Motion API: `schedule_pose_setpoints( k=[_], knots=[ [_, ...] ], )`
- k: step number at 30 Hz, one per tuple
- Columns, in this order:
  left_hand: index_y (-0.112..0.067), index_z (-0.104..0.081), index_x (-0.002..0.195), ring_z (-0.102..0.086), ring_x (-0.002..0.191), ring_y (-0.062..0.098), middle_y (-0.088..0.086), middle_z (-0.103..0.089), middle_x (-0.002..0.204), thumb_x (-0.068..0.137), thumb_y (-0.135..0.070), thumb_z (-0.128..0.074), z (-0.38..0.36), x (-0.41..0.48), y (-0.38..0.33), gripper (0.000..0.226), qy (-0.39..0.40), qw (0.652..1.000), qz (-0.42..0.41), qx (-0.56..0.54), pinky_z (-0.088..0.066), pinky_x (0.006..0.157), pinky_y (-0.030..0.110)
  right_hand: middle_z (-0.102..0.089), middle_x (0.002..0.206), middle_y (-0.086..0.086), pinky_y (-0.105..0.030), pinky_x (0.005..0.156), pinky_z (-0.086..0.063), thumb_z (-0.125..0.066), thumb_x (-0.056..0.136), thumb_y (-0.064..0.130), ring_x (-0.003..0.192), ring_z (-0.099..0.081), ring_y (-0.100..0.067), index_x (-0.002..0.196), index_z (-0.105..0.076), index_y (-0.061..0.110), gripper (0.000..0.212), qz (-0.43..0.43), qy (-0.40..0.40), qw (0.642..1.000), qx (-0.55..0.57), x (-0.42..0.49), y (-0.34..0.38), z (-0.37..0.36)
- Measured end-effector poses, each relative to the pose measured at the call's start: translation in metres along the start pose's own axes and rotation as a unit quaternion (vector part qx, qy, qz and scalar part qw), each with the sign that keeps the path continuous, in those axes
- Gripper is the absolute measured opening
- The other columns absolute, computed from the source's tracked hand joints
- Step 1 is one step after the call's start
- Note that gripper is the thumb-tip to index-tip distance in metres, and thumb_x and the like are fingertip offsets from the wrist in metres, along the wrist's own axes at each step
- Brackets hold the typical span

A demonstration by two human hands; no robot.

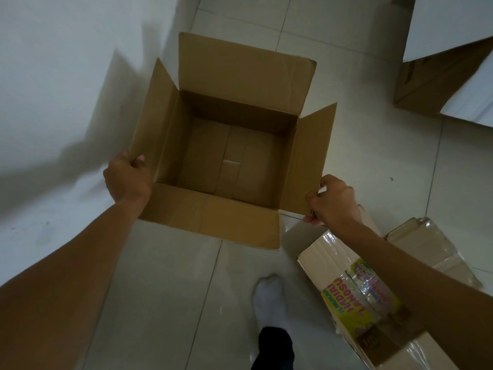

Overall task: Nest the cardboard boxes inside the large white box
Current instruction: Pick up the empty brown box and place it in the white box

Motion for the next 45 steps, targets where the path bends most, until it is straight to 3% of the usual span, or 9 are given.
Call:
schedule_pose_setpoints(
  k=[7,14,22,27,31,35,40,42,45],
  knots=[
    [-0.01,-0.041,0.128,-0.049,0.116,0.036,0.016,-0.052,0.128,0.081,-0.028,-0.06,0.016,-0.015,-0.002,0.053,-0.046,0.999,0.028,-0.005,-0.04,0.094,0.045,-0.068,0.096,-0.007,-0.028,0.057,-0.058,-0.06,0.089,0.032,0.054,-0.069,-0.017,0.113,-0.055,0.012,0.031,0.0,-0.004,0.999,-0.033,-0.004,-0.006,0.004],
    [-0.007,-0.036,0.134,-0.031,0.134,0.032,0.017,-0.038,0.143,0.078,-0.02,-0.062,0.029,-0.073,-0.025,0.063,-0.074,0.996,-0.034,0.039,-0.028,0.105,0.048,-0.069,0.088,-0.012,-0.038,0.065,-0.061,-0.061,0.088,0.032,0.056,-0.069,-0.021,0.117,-0.054,0.008,0.038,0.022,-0.027,0.995,-0.09,-0.022,-0.018,0.029],
    [-0.007,-0.036,0.135,-0.037,0.127,0.038,0.02,-0.043,0.138,0.078,-0.022,-0.065,0.016,-0.194,-0.047,0.066,-0.056,0.998,-0.029,0.024,-0.03,0.103,0.052,-0.07,0.067,-0.004,-0.037,0.062,-0.059,-0.055,0.085,0.033,0.054,-0.068,-0.018,0.094,-0.059,0.017,0.019,0.086,-0.019,0.988,-0.126,-0.05,-0.064,0.079],
    [-0.007,-0.036,0.134,-0.036,0.128,0.036,0.02,-0.043,0.137,0.079,-0.022,-0.064,0.001,-0.302,-0.058,0.064,-0.06,0.998,-0.013,-0.012,-0.029,0.101,0.051,-0.069,0.093,-0.009,-0.035,0.074,-0.054,-0.059,0.08,0.028,0.083,-0.065,-0.029,0.09,-0.061,0.016,0.015,0.102,0.002,0.985,-0.138,-0.064,-0.121,0.125],
    [-0.006,-0.038,0.134,-0.038,0.125,0.038,0.021,-0.044,0.135,0.08,-0.021,-0.065,-0.034,-0.388,-0.059,0.063,-0.023,0.999,0.035,-0.034,-0.031,0.099,0.051,-0.066,0.095,-0.008,-0.039,0.076,-0.054,-0.06,0.081,0.026,0.085,-0.064,-0.026,0.087,-0.058,0.017,0.011,0.112,0.015,0.982,-0.151,-0.07,-0.177,0.156],
    [-0.012,-0.034,0.137,-0.044,0.122,0.034,0.016,-0.042,0.137,0.08,-0.031,-0.065,-0.094,-0.456,-0.045,0.067,0.098,0.989,0.097,-0.046,-0.038,0.099,0.046,-0.065,0.093,-0.006,-0.034,0.071,-0.051,-0.061,0.079,0.025,0.085,-0.061,-0.024,0.082,-0.056,0.02,0.007,0.075,0.02,0.986,-0.147,-0.069,-0.254,0.17],
    [-0.017,-0.026,0.139,-0.056,0.108,0.034,0.019,-0.051,0.129,0.077,-0.042,-0.065,-0.151,-0.501,-0.021,0.077,0.189,0.961,0.196,-0.053,-0.048,0.089,0.041,-0.064,0.091,-0.006,-0.028,0.064,-0.044,-0.063,0.072,0.02,0.083,-0.062,-0.026,0.082,-0.056,0.02,0.012,-0.025,0.039,0.992,-0.118,-0.072,-0.377,0.159],
    [-0.018,-0.026,0.138,-0.062,0.092,0.036,0.016,-0.056,0.116,0.077,-0.039,-0.065,-0.159,-0.515,-0.011,0.076,0.195,0.944,0.254,-0.081,-0.057,0.07,0.045,-0.065,0.097,-0.011,-0.028,0.063,-0.042,-0.063,0.073,0.023,0.082,-0.062,-0.029,0.093,-0.056,0.019,0.021,-0.057,0.041,0.99,-0.121,-0.08,-0.423,0.152],
    [-0.016,-0.031,0.135,-0.066,0.067,0.032,0.012,-0.053,0.102,0.081,-0.028,-0.061,-0.167,-0.529,-0.008,0.063,0.191,0.93,0.292,-0.117,-0.052,0.042,0.033,-0.06,0.116,-0.015,-0.028,0.07,-0.042,-0.067,0.074,0.025,0.099,-0.061,-0.031,0.115,-0.054,0.013,0.045,-0.123,0.039,0.988,-0.088,-0.097,-0.483,0.14]
  ],
)
Point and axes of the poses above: each hand's wrist, its own x-axis towards the middle knuckle, its own z-axis out of the back of the hand, y = z × x, the point moved 10 cm from there along x, towards the middle knuckle
